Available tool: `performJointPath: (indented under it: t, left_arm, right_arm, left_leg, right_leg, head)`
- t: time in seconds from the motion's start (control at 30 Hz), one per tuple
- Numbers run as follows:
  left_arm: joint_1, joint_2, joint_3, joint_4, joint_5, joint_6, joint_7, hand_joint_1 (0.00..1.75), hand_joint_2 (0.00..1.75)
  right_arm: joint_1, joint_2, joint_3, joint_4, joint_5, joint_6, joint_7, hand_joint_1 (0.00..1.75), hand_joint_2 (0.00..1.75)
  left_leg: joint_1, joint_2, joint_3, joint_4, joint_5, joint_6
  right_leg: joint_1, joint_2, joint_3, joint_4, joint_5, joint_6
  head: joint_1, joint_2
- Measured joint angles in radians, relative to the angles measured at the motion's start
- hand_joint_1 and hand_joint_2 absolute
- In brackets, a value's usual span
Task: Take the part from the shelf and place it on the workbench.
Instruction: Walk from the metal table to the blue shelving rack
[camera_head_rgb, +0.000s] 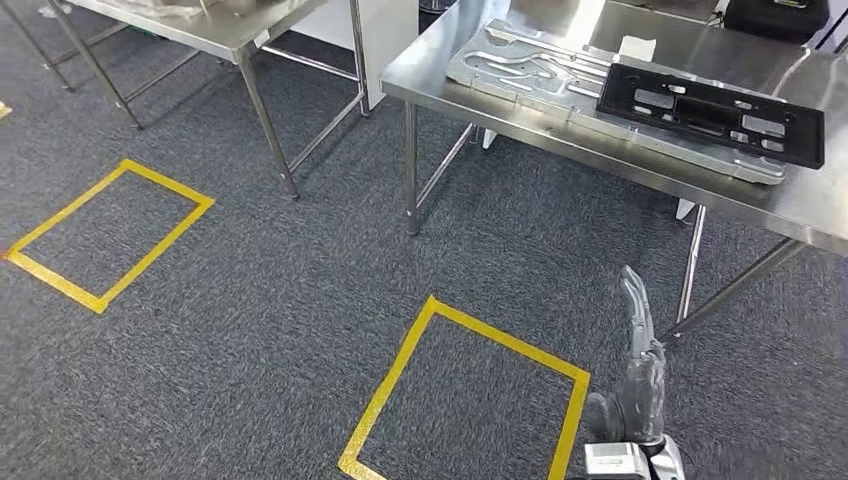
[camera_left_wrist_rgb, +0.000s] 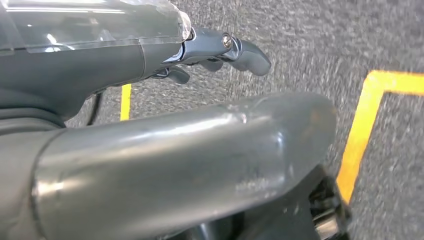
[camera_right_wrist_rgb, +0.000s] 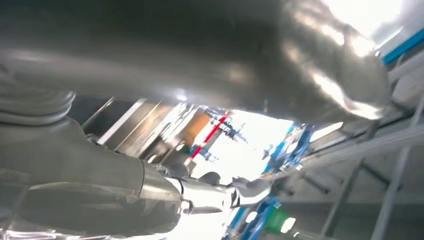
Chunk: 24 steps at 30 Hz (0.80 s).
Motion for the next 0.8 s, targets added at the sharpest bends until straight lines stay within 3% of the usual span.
performJointPath:
  t: [0.07,0.1,0.13,0.2,0.23,0.3,0.37,0.4,0.47,0.53,0.6,0.63,0.67,0.73,0.8]
  left_arm:
    - [-0.002,0.001,0.001,0.0,0.0,0.003,0.0,0.0,0.0]
    - [-0.002,0.001,0.001,0.0,0.0,0.004,0.0,0.0,0.0]
    - [-0.001,0.002,0.002,0.0,-0.001,0.004,0.001,0.0,0.0]
    - [0.0,0.004,0.003,0.0,-0.001,0.004,0.001,0.0,0.0]
    - [-0.001,0.005,0.004,0.0,-0.002,0.004,0.001,0.0,0.0]
    - [-0.002,0.006,0.005,0.0,-0.003,0.004,0.001,0.0,0.0]
    - [-0.001,0.007,0.007,0.0,-0.003,0.004,0.001,0.0,0.0]
    - [0.001,0.008,0.008,0.0,-0.004,0.004,0.001,0.0,0.0]
    - [0.001,0.01,0.009,0.0,-0.003,0.003,0.001,0.0,0.0]
    - [-0.003,0.01,0.01,0.0,-0.002,0.001,0.001,0.0,0.0]
    - [-0.007,0.011,0.014,0.0,0.001,-0.003,0.001,0.0,0.0]
    - [-0.007,0.011,0.016,0.0,0.002,-0.005,0.001,0.0,0.0]
    - [-0.006,0.012,0.017,0.0,0.003,-0.008,0.001,0.0,0.0]
    - [-0.007,0.013,0.019,0.0,0.004,-0.011,0.001,0.0,0.0]
    - [-0.01,0.014,0.019,0.0,0.004,-0.011,0.001,0.0,0.0]
  right_arm:
    - [0.003,0.001,0.009,-0.001,0.0,-0.006,-0.004,0.0,0.0]
    - [0.004,0.001,0.013,-0.001,0.0,-0.009,-0.006,0.0,0.0]
    - [0.004,0.001,0.018,-0.001,0.0,-0.012,-0.007,0.0,0.0]
    - [0.003,0.001,0.024,-0.001,0.001,-0.014,-0.008,0.0,0.0]
    - [0.002,0.001,0.026,-0.001,0.001,-0.015,-0.008,0.0,0.0]
    - [0.002,0.001,0.029,-0.003,0.002,-0.017,-0.008,0.0,0.0]
    - [0.0,0.001,0.033,-0.005,0.003,-0.019,-0.009,0.0,0.0]
    - [-0.003,0.001,0.034,-0.006,0.003,-0.019,-0.009,0.0,0.0]
    - [-0.008,0.001,0.037,-0.007,0.003,-0.016,-0.007,0.0,0.0]
    - [-0.016,0.002,0.039,-0.003,0.002,-0.009,0.0,0.0,0.0]
    - [-0.035,0.002,0.042,0.006,0.001,-0.001,0.008,0.0,0.0]
    - [-0.047,0.003,0.044,0.013,0.001,0.002,0.011,0.0,0.0]
    - [-0.058,0.003,0.046,0.019,0.001,0.004,0.013,0.0,0.0]
    - [-0.078,0.006,0.051,0.031,0.001,0.006,0.015,0.0,0.0]
    - [-0.089,0.008,0.053,0.038,0.001,0.003,0.016,0.0,0.0]
  left_leg:
    - [-0.002,-0.024,-0.002,0.001,0.001,0.004]
    - [-0.003,-0.038,-0.002,0.002,0.001,0.004]
    - [-0.004,-0.052,-0.001,0.004,0.0,0.004]
    - [-0.005,-0.081,0.001,0.01,-0.003,0.002]
    - [-0.006,-0.093,-0.001,0.015,-0.005,-0.001]
    - [-0.004,-0.117,-0.01,0.021,-0.007,-0.01]
    - [0.0,-0.14,-0.017,0.02,-0.004,-0.024]
    - [0.0,-0.136,-0.019,0.022,-0.004,-0.03]
    - [-0.003,-0.089,-0.037,0.06,-0.03,-0.04]
    - [0.0,-0.033,-0.091,0.172,-0.088,-0.048]
    - [0.008,-0.018,-0.147,0.279,-0.125,-0.056]
    - [0.011,-0.014,-0.153,0.29,-0.119,-0.06]
    - [0.014,-0.009,-0.138,0.261,-0.095,-0.062]
    - [0.013,0.027,-0.069,0.127,-0.033,-0.06]
    - [0.007,0.056,-0.021,0.031,-0.002,-0.05]
  right_leg:
    - [0.0,0.03,-0.066,0.127,-0.054,0.0]
    - [0.0,0.034,-0.088,0.164,-0.058,0.0]
    - [0.001,0.036,-0.094,0.166,-0.041,-0.001]
    - [0.0,0.055,-0.056,0.065,0.036,-0.007]
    - [-0.001,0.079,-0.031,0.001,0.065,-0.011]
    - [0.0,0.116,-0.001,-0.075,0.088,-0.017]
    - [0.001,0.109,0.003,-0.086,0.086,-0.022]
    - [0.0,0.097,0.006,-0.09,0.088,-0.027]
    - [-0.005,0.071,0.014,-0.1,0.091,-0.04]
    - [-0.003,0.041,0.018,-0.103,0.089,-0.049]
    - [-0.001,0.011,0.019,-0.103,0.087,-0.05]
    - [-0.001,-0.003,0.02,-0.103,0.085,-0.049]
    - [-0.002,-0.015,0.022,-0.102,0.084,-0.047]
    - [-0.001,-0.038,0.029,-0.101,0.078,-0.04]
    - [0.004,-0.058,0.036,-0.101,0.072,-0.029]
  head:
    - [0.002,0.0]
    - [0.002,0.0]
    - [0.002,0.0]
    - [0.003,0.0]
    - [0.002,0.0]
    - [0.002,0.0]
    - [0.002,0.0]
    - [0.001,0.0]
    - [-0.004,0.0]
    - [-0.009,0.0]
    - [-0.01,0.0]
    - [-0.01,0.0]
    - [-0.01,0.0]
    - [-0.01,0.0]
    - [-0.009,0.0]
